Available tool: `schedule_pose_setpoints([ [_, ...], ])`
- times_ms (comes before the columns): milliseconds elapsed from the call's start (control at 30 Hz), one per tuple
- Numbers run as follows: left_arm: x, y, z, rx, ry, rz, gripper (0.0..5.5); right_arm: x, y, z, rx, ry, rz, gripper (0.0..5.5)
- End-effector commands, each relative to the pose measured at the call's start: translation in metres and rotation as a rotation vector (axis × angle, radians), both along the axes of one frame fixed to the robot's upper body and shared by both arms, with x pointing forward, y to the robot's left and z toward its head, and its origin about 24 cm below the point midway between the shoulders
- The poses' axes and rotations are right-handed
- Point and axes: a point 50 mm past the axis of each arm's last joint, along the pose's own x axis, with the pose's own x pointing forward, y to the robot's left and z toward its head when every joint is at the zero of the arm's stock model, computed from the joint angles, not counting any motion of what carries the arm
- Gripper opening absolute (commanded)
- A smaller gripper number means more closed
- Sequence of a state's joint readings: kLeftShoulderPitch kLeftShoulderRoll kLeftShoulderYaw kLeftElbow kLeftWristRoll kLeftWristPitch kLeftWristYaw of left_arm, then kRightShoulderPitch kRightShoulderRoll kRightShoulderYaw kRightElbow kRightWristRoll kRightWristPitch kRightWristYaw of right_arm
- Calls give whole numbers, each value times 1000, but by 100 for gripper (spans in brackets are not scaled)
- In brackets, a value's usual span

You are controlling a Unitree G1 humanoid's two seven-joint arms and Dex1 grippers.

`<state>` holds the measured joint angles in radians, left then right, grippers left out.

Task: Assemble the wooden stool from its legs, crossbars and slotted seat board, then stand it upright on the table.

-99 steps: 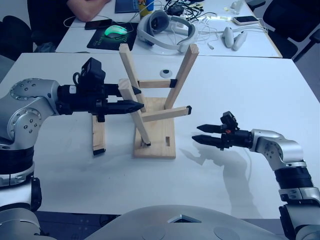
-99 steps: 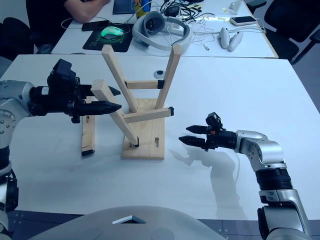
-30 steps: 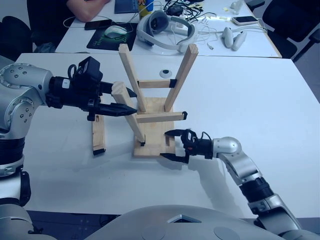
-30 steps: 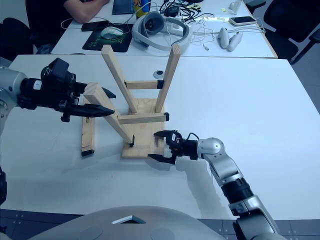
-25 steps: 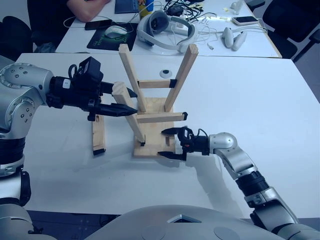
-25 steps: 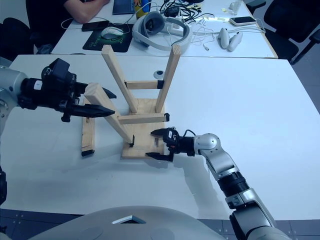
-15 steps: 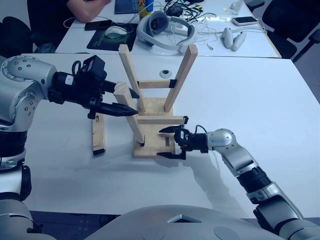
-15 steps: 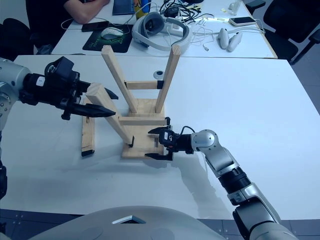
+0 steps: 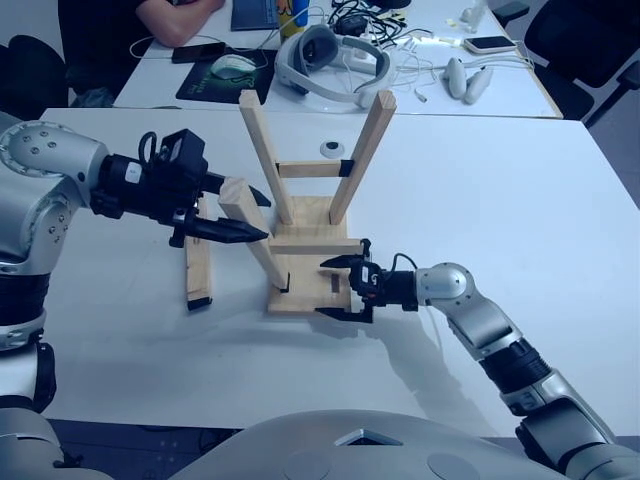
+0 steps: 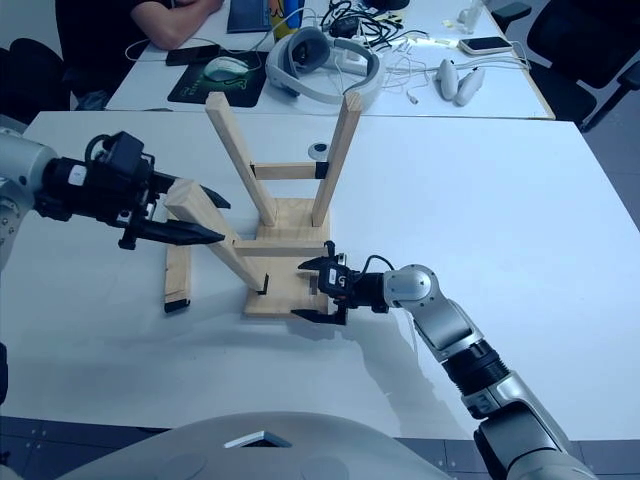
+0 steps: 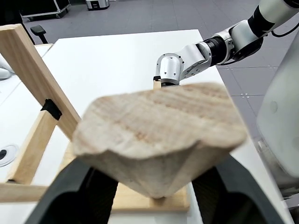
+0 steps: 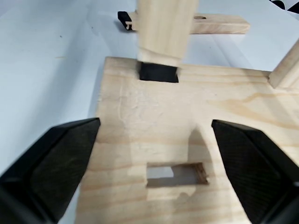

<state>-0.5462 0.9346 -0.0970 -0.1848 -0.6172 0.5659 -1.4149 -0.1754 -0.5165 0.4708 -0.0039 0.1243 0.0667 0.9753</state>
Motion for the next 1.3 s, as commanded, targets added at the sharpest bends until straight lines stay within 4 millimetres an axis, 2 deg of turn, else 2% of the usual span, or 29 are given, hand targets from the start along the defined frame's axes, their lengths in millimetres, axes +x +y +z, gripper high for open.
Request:
schedule_pose_setpoints([
  [33, 6, 1, -3, 50, -64, 56, 207, -32, -28, -52, -279, 225, -3, 442],
  [233, 3, 3, -9, 119, -81, 37, 207, -31, -28, -53, -287, 236, -7, 442],
  [400, -17, 1, -23, 171, -76, 6, 207, -35, -31, -55, -297, 263, -21, 442],
  [533, -28, 3, -35, 135, -13, 47, 207, -36, -34, -55, -291, 277, -35, 442],
  [900, -5, 24, -45, 147, -6, 148, 207, -33, -33, -54, -255, 327, -40, 442],
  [1167, -2, 24, -49, 160, 0, 143, 207, -35, -37, -60, -263, 330, -46, 442],
  [1300, 0, 19, -43, 136, -11, 133, 207, -33, -44, -60, -247, 287, -75, 442],
])
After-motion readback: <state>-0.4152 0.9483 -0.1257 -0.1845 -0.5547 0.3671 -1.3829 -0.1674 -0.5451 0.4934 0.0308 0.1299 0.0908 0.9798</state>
